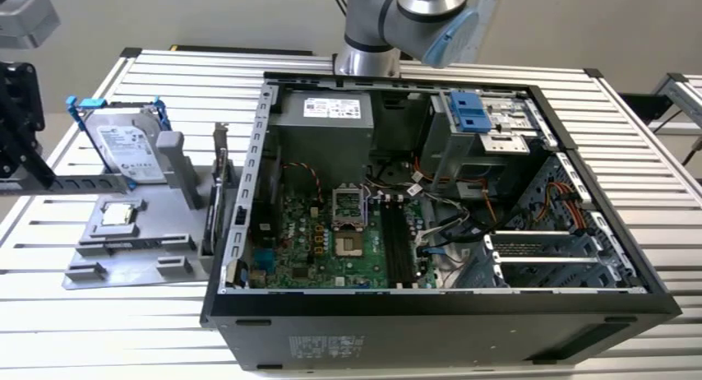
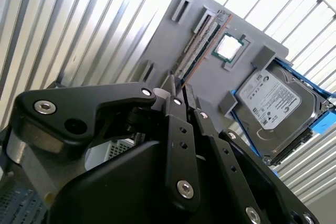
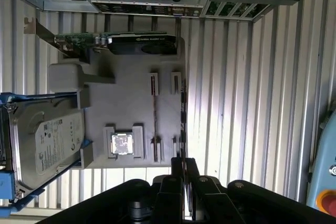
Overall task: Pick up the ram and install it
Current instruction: 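Pick up the ram and move it above insertion slot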
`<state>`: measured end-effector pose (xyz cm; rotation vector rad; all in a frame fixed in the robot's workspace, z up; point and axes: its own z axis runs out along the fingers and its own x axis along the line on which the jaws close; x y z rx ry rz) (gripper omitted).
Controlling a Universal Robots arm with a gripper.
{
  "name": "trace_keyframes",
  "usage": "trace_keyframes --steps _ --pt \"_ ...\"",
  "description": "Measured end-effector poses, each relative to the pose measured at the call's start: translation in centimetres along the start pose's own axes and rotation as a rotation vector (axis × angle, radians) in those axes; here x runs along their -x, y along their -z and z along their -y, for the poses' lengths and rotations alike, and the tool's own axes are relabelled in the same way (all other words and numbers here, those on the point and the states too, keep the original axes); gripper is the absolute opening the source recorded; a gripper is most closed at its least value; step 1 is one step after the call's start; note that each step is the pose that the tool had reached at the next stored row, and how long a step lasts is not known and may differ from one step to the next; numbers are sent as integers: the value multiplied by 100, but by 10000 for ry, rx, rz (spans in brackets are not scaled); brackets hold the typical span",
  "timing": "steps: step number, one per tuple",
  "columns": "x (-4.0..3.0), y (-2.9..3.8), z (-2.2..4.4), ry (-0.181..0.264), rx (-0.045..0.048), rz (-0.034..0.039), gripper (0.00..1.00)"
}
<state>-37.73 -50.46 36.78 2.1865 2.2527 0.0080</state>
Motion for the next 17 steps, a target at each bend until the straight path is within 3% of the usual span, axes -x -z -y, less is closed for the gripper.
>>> trace_keyframes --steps 17 --pt "0 101 16 -6 0 0 0"
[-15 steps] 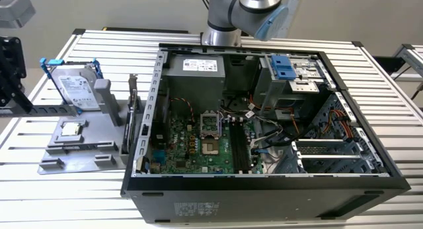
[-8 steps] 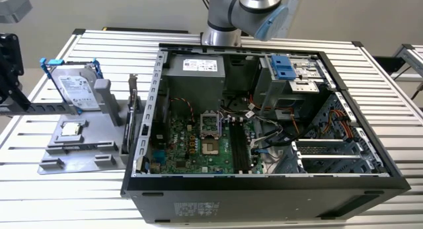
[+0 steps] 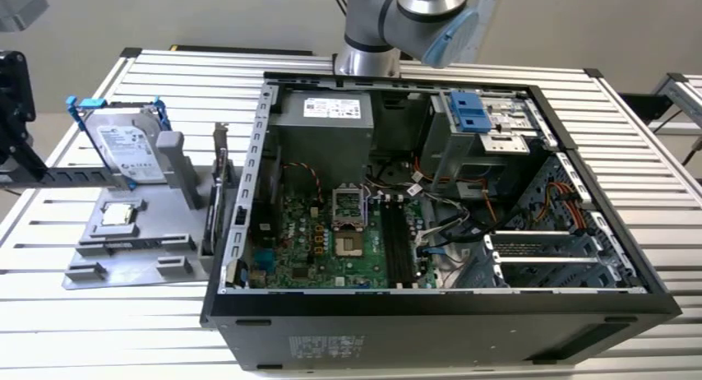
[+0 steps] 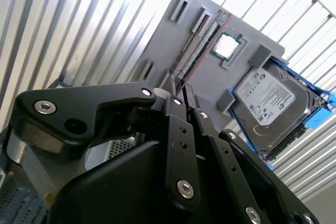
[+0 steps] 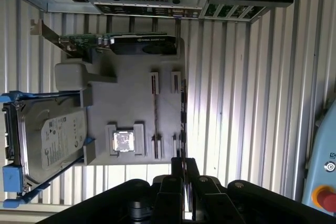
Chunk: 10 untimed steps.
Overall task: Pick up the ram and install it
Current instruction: 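Pick up the ram and move it above insertion slot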
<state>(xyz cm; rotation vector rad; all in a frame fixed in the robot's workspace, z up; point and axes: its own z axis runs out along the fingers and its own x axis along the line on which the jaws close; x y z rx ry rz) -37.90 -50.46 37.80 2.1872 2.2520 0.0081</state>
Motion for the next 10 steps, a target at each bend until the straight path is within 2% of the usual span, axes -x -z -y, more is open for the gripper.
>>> trace_keyframes --steps 10 --pt "0 75 10 -11 0 0 0"
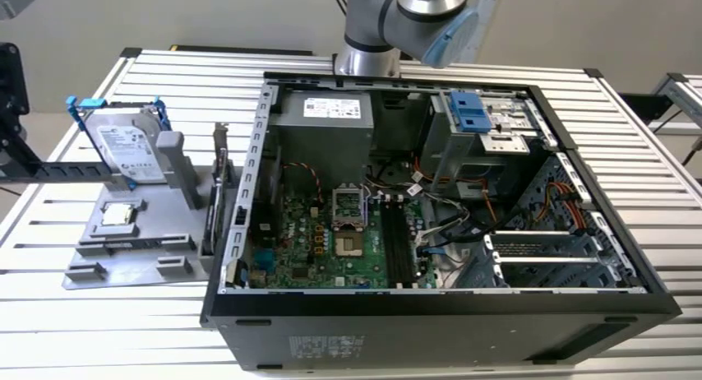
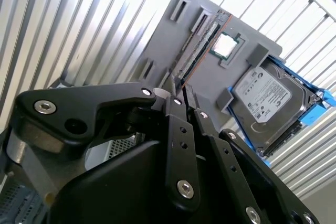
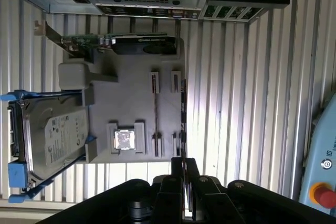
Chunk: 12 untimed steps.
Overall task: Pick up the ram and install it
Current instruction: 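Pick up the ram and move it above insertion slot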
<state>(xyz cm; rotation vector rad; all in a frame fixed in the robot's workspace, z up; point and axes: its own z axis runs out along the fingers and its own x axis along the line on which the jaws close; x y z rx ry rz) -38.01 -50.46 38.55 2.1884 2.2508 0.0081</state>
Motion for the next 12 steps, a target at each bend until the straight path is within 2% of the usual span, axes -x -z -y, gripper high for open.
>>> trace_keyframes --steps 12 --pt "-1 93 12 -54 -1 1 0"
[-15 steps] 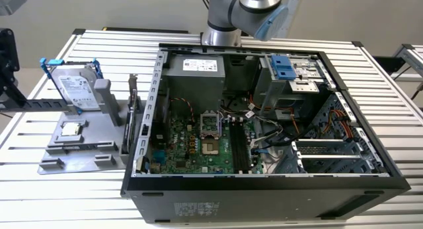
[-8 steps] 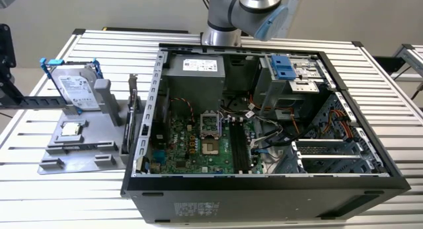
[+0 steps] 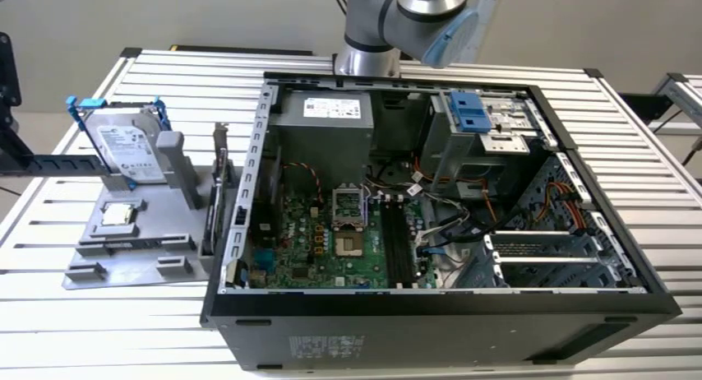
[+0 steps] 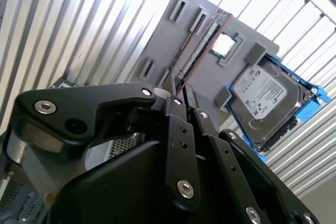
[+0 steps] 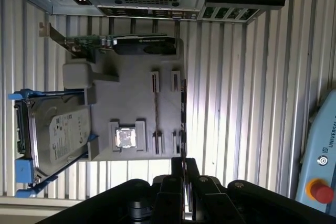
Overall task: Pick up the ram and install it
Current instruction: 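Pick up the ram and move it above insertion slot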
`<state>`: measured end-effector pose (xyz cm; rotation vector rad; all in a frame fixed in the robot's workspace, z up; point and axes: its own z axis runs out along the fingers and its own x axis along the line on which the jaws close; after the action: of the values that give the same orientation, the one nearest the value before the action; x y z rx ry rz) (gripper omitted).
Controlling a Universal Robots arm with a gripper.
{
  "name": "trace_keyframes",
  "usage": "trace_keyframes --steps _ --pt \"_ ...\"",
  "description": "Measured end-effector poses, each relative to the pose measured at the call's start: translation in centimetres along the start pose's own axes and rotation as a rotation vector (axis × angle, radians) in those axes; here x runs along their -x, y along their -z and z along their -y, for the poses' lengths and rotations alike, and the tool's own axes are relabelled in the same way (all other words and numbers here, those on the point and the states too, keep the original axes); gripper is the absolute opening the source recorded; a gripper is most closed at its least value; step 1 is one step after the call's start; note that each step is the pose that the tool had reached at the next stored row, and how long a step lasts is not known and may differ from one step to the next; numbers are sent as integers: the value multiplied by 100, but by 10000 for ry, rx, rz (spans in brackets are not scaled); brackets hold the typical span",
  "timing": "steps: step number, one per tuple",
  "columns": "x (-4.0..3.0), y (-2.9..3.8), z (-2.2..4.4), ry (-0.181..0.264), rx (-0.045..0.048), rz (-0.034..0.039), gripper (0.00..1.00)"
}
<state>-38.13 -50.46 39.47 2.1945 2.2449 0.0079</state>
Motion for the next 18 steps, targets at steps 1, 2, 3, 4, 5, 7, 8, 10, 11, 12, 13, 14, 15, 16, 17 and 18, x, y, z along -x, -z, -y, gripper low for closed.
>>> trace_keyframes --steps 1,2,3,4,5,7,8,10,11,12,13,14,15,16,17,18 --pt "0 7 1 -12 1 0 0" --pt "0 13 1 -24 1 -1 0" --pt "0 19 2 -36 1 0 0" --pt "0 25 2 -46 0 0 0" --pt "0 31 3 -55 1 0 0" --pt "0 41 4 -69 1 0 0" --pt "0 46 5 -76 0 0 0" --pt "0 54 6 -83 1 0 0" --pt "0 57 7 -85 1 0 0" --pt "0 60 7 -87 1 0 0" --pt "0 64 8 -88 1 0 0" --pt "-1 68 8 -89 1 0 0" --pt "0 70 8 -89 0 0 0" --pt "-1 70 8 -89 1 0 0" --pt "-1 70 8 -90 1 0 0" --pt "-1 70 8 -89 0 0 0"
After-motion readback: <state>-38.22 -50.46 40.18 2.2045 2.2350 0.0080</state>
